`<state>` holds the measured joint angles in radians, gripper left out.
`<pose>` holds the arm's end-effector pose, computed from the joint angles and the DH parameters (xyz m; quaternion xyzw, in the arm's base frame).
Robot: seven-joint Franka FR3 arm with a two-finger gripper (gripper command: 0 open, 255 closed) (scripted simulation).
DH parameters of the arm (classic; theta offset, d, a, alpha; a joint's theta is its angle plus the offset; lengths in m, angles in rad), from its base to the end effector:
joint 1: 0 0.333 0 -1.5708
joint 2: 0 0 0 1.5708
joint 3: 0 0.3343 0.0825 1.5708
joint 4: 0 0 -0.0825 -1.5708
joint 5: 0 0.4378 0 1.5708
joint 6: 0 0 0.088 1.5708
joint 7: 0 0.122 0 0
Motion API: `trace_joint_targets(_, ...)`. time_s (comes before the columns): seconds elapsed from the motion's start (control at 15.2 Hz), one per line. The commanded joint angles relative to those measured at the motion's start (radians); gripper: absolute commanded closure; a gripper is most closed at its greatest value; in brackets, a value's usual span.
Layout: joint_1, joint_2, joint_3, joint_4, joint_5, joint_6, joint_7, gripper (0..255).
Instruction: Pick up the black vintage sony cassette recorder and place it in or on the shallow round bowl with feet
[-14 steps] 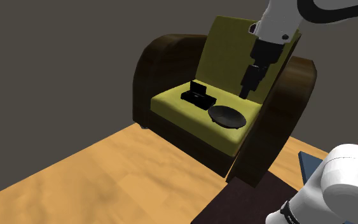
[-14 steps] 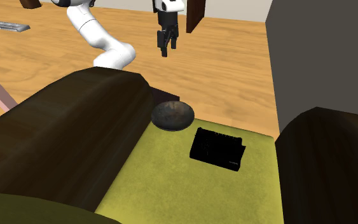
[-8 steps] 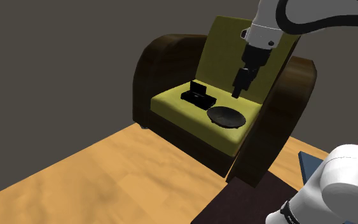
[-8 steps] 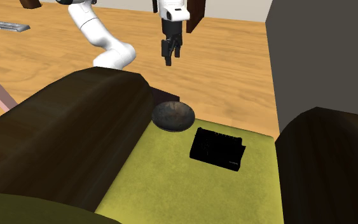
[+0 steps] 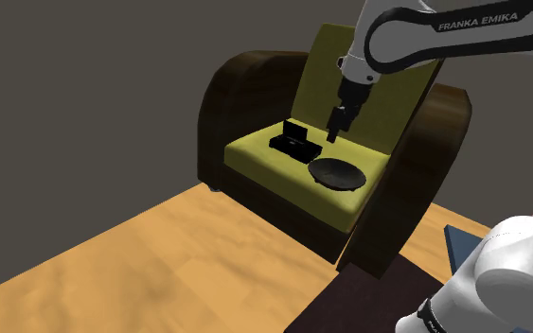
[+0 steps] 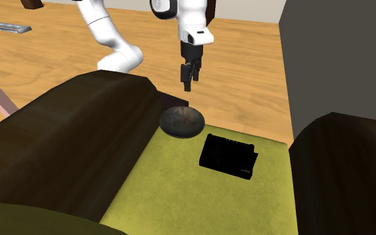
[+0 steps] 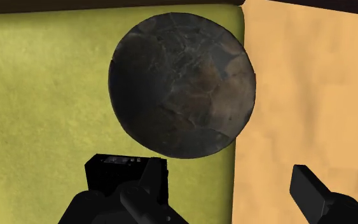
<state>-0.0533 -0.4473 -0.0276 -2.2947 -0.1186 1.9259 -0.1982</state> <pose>0.4686 -0.0488 0.5155 0.9949 0.0780 0.0319 0.0553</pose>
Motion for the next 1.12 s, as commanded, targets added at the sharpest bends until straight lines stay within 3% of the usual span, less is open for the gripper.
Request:
trace_joint_targets(0.0, -0.009, 0.064, -0.013, 0.023, -0.016, 0.052, -0.017, 0)
trace_joint_targets(0.53, -0.043, 0.326, -0.065, 0.184, -0.055, 0.198, -0.092, 0)
trace_joint_targets(1.06, -0.079, 0.602, -0.100, 0.428, -0.055, 0.280, -0.170, 0)
